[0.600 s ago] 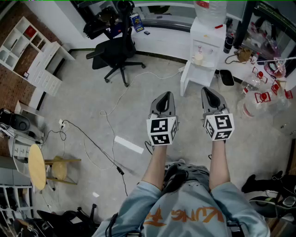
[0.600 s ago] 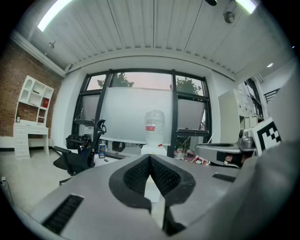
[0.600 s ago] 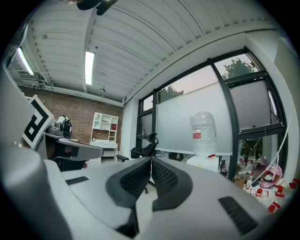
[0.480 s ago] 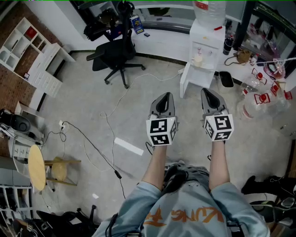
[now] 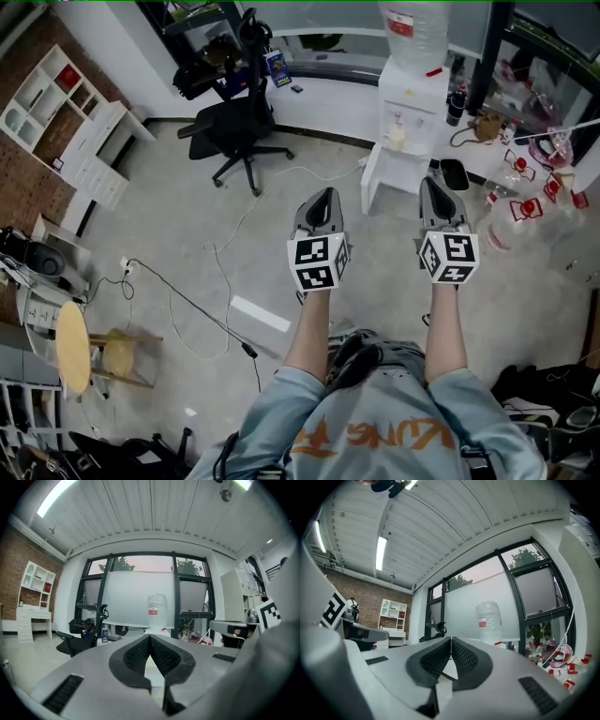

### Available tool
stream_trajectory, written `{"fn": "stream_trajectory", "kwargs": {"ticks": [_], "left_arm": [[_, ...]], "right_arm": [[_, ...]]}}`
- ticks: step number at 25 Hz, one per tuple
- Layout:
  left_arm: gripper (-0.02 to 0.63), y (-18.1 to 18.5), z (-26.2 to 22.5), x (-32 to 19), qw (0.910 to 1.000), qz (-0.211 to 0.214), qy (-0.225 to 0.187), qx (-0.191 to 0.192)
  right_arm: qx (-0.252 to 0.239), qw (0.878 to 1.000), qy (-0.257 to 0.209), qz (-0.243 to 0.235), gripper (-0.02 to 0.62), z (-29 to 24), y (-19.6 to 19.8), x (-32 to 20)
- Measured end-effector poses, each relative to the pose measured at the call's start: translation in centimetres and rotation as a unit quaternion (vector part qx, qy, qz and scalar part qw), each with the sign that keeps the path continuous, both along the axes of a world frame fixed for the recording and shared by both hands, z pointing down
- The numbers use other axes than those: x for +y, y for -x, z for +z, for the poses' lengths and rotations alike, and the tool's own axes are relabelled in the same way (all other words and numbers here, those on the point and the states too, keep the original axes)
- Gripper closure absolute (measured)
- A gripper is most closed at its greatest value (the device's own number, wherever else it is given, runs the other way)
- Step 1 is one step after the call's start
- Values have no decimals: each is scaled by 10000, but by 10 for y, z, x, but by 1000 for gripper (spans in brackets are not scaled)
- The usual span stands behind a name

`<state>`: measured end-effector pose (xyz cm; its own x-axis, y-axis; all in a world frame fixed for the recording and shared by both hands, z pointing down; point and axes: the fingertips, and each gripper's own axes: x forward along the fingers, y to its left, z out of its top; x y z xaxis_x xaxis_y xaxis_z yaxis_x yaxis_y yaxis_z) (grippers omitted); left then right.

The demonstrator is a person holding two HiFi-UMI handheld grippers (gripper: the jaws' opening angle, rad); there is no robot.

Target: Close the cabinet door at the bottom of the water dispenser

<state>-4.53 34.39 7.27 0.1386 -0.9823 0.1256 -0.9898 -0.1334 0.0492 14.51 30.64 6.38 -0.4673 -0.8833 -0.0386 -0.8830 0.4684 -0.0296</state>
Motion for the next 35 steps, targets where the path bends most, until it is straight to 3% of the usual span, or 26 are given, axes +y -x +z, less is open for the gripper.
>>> {"fn": "stream_trajectory", "kwargs": {"ticks": [5, 18, 25, 35], "left_arm": [[598, 31, -2, -3, 9990, -417, -39, 125], [598, 11, -11, -54, 9995, 66, -236, -173], [598, 23, 4, -112, 9997, 137, -208, -85], [598, 54, 35, -225, 9992, 267, 285, 70]], "right_arm": [[-47, 9998, -41, 193, 565, -4, -19, -4], [12, 9995, -203, 255, 565, -12, -28, -41], [92, 9991, -140, 398, 565, 0, -22, -94], [164, 9982, 360, 458, 564, 29, 17, -200]]}}
